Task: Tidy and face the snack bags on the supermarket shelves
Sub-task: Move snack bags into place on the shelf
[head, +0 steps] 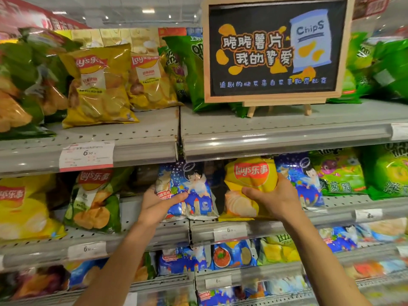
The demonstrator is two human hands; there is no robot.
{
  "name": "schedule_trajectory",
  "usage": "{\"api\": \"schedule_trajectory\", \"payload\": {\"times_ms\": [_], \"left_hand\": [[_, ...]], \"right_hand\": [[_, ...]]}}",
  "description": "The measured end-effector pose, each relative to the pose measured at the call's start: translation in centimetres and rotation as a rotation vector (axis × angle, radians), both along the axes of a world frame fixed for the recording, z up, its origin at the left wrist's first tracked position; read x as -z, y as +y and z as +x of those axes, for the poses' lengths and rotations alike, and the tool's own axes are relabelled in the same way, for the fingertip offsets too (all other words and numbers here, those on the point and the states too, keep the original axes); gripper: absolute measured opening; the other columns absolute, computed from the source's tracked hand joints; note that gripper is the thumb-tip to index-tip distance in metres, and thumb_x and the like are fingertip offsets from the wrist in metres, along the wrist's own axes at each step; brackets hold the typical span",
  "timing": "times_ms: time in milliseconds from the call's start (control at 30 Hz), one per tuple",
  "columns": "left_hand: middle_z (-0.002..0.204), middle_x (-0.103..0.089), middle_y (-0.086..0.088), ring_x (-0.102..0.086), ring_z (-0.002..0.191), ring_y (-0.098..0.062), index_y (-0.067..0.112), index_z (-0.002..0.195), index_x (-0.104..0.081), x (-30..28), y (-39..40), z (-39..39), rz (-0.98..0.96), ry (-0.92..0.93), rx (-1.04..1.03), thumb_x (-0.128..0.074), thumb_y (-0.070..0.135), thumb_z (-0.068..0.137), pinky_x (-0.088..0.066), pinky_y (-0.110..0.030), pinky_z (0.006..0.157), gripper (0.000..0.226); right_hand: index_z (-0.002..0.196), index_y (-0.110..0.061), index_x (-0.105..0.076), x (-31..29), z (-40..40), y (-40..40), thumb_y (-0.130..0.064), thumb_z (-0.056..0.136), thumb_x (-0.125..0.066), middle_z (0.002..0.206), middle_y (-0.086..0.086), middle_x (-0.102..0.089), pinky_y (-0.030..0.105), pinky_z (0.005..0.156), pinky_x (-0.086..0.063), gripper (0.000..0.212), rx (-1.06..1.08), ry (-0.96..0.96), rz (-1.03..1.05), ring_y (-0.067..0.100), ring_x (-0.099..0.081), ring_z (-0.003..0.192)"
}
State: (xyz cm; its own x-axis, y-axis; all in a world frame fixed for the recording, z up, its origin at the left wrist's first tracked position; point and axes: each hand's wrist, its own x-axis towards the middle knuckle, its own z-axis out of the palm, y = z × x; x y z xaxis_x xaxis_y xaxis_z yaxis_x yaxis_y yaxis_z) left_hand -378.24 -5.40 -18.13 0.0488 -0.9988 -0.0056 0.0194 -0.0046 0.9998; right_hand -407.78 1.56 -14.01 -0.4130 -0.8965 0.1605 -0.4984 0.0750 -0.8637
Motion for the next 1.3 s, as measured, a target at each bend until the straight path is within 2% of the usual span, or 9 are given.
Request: {"api": "schedule_trajectory", "payload": {"times_ms": [167, 367, 533, 700, 800, 933, 1100, 1200, 1300], "left_hand": [[0.095, -0.077, -0.001, -0.075, 0.085, -0.014, 0.019, 0.108, -0.063, 0.0, -0.2, -4.5, -0.040, 0.028, -0.005, -0.095, 0.032, 0.035, -0.060, -0.027, 0.065, 0.081], [0.103, -0.074, 0.003, -0.073, 0.093, -0.014, 0.025, 0.114, -0.058, 0.8, 0.1, -9.5, -0.108, -0.064, -0.015, -0.100, 0.039, 0.034, -0.060, -0.044, 0.084, 0.091], [0.107, -0.073, 0.000, -0.072, 0.096, -0.014, 0.018, 0.118, -0.054, 2.2, 0.5, -12.4, -0.138, -0.079, 0.032, -0.100, 0.022, 0.050, -0.058, -0.048, 0.090, 0.082], [0.112, -0.072, -0.004, -0.071, 0.102, -0.022, 0.013, 0.124, -0.052, 1.9, 0.7, -12.1, -0.096, -0.161, 0.094, -0.096, 0.050, 0.039, -0.056, -0.050, 0.093, 0.103], [0.109, -0.071, -0.003, -0.070, 0.098, -0.019, 0.018, 0.118, -0.053, 1.5, 1.2, -11.6, -0.082, -0.280, 0.100, -0.095, 0.048, 0.044, -0.057, -0.046, 0.091, 0.090], [0.103, -0.070, -0.001, -0.070, 0.091, -0.016, 0.028, 0.109, -0.050, 1.3, 2.1, -9.6, -0.089, -0.410, 0.130, -0.096, 0.028, 0.060, -0.059, -0.043, 0.084, 0.067], [0.106, -0.058, 0.016, -0.056, 0.108, -0.011, 0.029, 0.124, -0.058, 0.0, 5.0, -2.6, -0.216, -0.894, 0.093, -0.069, 0.079, 0.061, -0.049, -0.034, 0.093, 0.081], [0.108, -0.059, 0.015, -0.052, 0.109, -0.009, 0.029, 0.113, -0.065, -0.1, 6.0, 3.2, -0.358, -1.008, 0.095, -0.070, 0.067, 0.075, -0.044, -0.031, 0.094, 0.054], [0.114, -0.057, 0.013, -0.048, 0.115, -0.009, 0.027, 0.119, -0.064, -0.2, 6.6, 8.5, -0.354, -1.069, 0.152, -0.070, 0.059, 0.081, -0.040, -0.025, 0.097, 0.050]], "right_hand": [[0.116, -0.015, -0.069, 0.4, -4.3, 2.6, -0.035, 0.064, -0.095, 0.106, 0.007, -0.075, 0.040, 0.090, -0.054, 0.062, 0.067, -0.064, -0.033, 0.027, -0.069, 0.099], [0.116, -0.013, -0.068, 2.0, -8.2, 5.2, -0.031, 0.063, -0.096, 0.103, 0.009, -0.075, 0.052, 0.093, -0.055, 0.062, 0.121, -0.143, -0.052, 0.031, -0.070, 0.097], [0.110, -0.016, -0.069, 3.0, -9.9, 6.4, -0.027, 0.062, -0.096, 0.095, 0.000, -0.075, 0.039, 0.083, -0.055, 0.057, 0.120, -0.166, -0.097, 0.024, -0.071, 0.091], [0.109, -0.016, -0.069, 3.2, -9.1, 6.8, -0.025, 0.062, -0.096, 0.091, -0.007, -0.076, 0.029, 0.073, -0.051, 0.055, 0.039, -0.159, -0.090, 0.010, -0.070, 0.086], [0.107, -0.020, -0.070, 3.1, -7.3, 7.0, -0.027, 0.063, -0.096, 0.086, -0.013, -0.077, 0.018, 0.068, -0.051, 0.052, -0.026, -0.164, -0.078, 0.000, -0.071, 0.081], [0.109, -0.021, -0.070, 2.8, -3.5, 6.9, -0.028, 0.062, -0.095, 0.092, -0.011, -0.078, 0.024, 0.074, -0.054, 0.054, -0.098, -0.202, -0.061, 0.003, -0.073, 0.085], [0.113, -0.021, -0.069, 2.4, 3.2, 5.4, -0.027, 0.063, -0.096, 0.098, -0.010, -0.077, 0.028, 0.083, -0.056, 0.057, -0.170, -0.194, -0.067, 0.004, -0.072, 0.090], [0.112, -0.023, -0.068, 2.2, 8.0, 4.0, -0.028, 0.062, -0.096, 0.099, -0.013, -0.075, 0.020, 0.079, -0.055, 0.058, -0.179, -0.182, -0.085, -0.002, -0.071, 0.089], [0.119, -0.023, -0.066, 1.9, 12.3, 2.7, -0.032, 0.063, -0.096, 0.105, -0.010, -0.074, 0.028, 0.083, -0.055, 0.064, -0.183, -0.177, -0.091, 0.005, -0.070, 0.095]]}}
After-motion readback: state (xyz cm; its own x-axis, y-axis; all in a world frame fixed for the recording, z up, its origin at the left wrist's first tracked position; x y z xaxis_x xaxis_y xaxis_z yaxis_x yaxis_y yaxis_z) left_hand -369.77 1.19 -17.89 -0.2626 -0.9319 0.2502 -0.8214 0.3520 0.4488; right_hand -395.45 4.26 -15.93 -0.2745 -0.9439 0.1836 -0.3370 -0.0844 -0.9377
